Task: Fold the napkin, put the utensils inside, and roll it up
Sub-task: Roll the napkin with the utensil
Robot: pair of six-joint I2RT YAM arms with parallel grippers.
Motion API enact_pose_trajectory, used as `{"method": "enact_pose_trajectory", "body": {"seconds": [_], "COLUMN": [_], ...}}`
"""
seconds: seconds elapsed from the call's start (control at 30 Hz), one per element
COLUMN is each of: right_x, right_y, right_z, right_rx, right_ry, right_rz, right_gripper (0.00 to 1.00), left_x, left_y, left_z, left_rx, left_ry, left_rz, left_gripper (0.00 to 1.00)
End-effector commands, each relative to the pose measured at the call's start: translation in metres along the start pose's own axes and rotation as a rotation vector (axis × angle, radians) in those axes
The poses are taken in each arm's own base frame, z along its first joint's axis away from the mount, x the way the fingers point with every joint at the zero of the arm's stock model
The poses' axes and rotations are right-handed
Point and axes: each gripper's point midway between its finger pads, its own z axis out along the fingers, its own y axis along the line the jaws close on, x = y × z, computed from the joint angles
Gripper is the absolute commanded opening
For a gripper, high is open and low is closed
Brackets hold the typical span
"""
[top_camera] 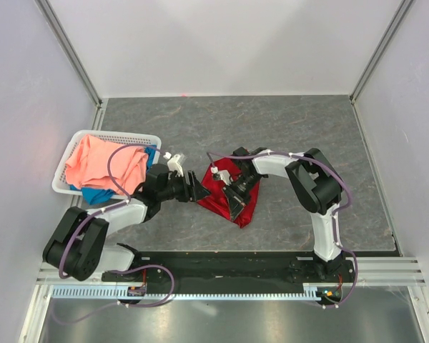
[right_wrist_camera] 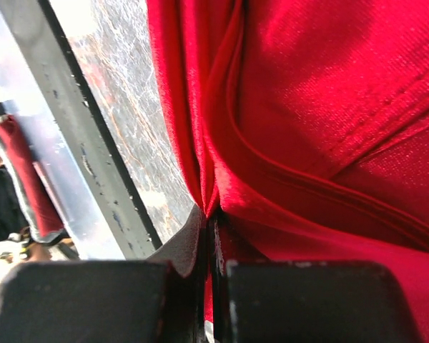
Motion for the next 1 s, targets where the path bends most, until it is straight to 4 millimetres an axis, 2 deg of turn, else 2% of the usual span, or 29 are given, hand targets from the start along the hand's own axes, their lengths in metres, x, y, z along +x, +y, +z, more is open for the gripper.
{"method": "enact_pose_trajectory", "body": {"seconds": [0.0,0.13,0.27,0.43,0.67,0.83,0.97], "right_x": [0.012,0.010,0.010,0.010,0.009,0.007,0.007], "right_y": [-0.027,-0.029,-0.032,-0.035,-0.038,-0.038,-0.037], "right_z": [0.011,0.012,0.012,0.012,0.011,0.009,0.010], "right_rx": [0.029,0.005,-0.020,-0.036,-0.049,-0.052,-0.055], "right_ry": [0.044,0.037,0.033,0.030,0.021,0.014,0.014], "right_rz": [-0.016,-0.008,0.010,0.021,0.039,0.040,0.039], "right_gripper": [0.00,0.00,0.00,0.00,0.00,0.00,0.00], "left_x": [-0.009,0.002,0.003,0.004,0.004,0.011,0.013], "left_y": [0.017,0.025,0.035,0.036,0.038,0.044,0.049], "left_z": [-0.006,-0.009,-0.011,-0.009,-0.011,-0.004,0.000], "left_rx": [-0.095,-0.122,-0.167,-0.171,-0.180,-0.191,-0.197], "left_ry": [-0.010,0.012,-0.003,0.007,-0.010,0.027,0.037], "left_rz": [0.130,0.131,0.133,0.128,0.126,0.105,0.103], "left_gripper": [0.73,0.73,0.73,0.73,0.68,0.62,0.62]}}
